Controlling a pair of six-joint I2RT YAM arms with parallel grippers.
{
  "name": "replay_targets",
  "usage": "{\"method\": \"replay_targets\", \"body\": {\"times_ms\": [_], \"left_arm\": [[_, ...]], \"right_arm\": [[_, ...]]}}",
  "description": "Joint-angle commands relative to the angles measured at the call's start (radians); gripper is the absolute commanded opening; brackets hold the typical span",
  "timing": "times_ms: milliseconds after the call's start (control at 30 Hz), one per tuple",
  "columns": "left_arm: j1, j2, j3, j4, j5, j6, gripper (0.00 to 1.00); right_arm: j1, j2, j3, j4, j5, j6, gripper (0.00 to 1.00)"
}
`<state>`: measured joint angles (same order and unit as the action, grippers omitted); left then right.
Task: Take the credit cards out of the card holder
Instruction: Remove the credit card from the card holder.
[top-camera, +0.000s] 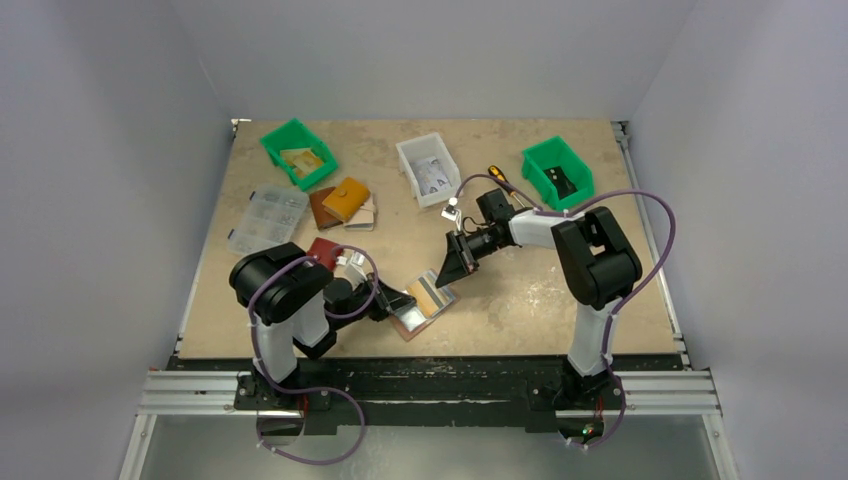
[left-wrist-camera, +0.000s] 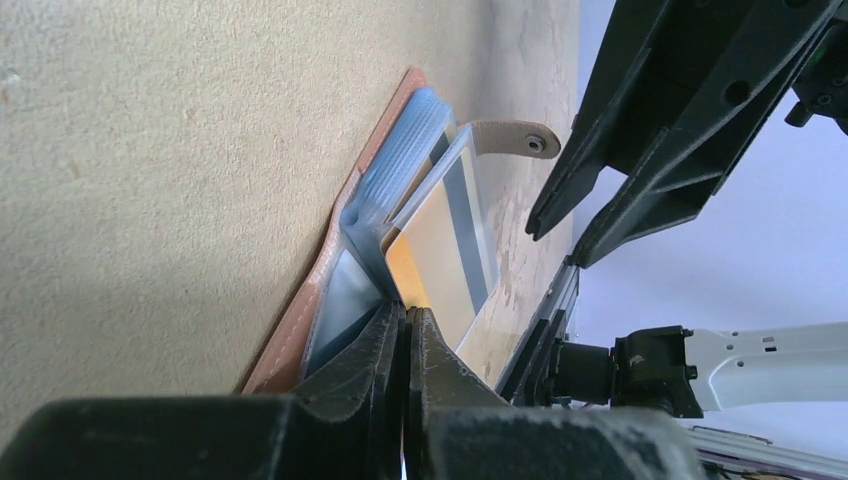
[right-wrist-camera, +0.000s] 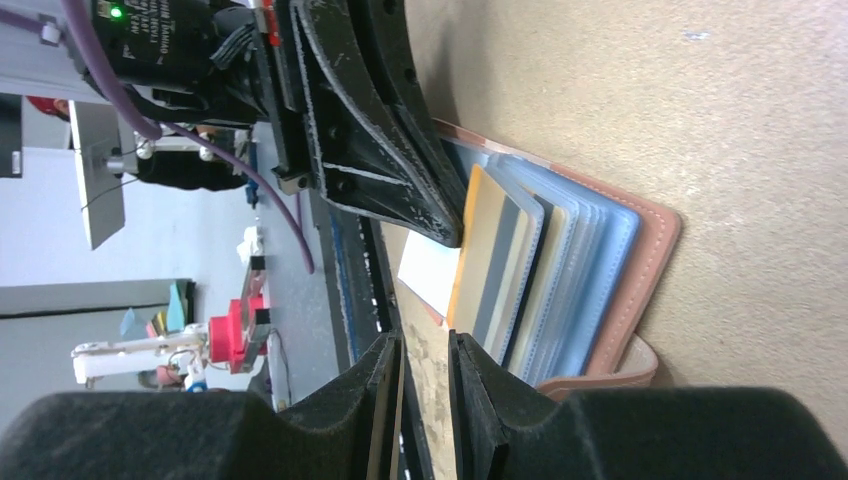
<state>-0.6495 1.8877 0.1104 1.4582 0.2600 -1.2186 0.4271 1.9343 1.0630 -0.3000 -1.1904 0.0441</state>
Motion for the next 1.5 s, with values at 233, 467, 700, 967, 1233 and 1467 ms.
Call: {"method": "replay_targets", "body": {"times_ms": [233,467,700,967,1233,1467], "left_arm": [[0.014,-0.028,0.002,0.054,0.039,0.036,0.00],[0.016,-0.124,0.008,-0.113,0.046,0.059,0.00],[0.016,-0.186,0.034,-0.242,0.055,0.092,0.00],[0.016,-0.235,0.040,-0.357,0.059,0.113,0.00],[0.016,-0.392,0.039,-0.534,0.020,0.126,0.00],[0.017,-0.383,0.033,-0.492,0.022,0.073,0.15]], "right_arm": [[-0.001,-0.010,0.042,-0.056,0.130,-0.076,0.35],[0.007,-0.003,0.042,-0.062,0.171,-0.093,0.35],[0.033,0.011,0.044,-0.064,0.187,-0.093,0.36],[0.043,0.011,0.048,-0.068,0.291,-0.101,0.36],[0.044,0.008,0.051,-0.063,0.341,-0.100,0.31],[0.044,0.003,0.053,-0.077,0.348,-0.114,0.31]]}}
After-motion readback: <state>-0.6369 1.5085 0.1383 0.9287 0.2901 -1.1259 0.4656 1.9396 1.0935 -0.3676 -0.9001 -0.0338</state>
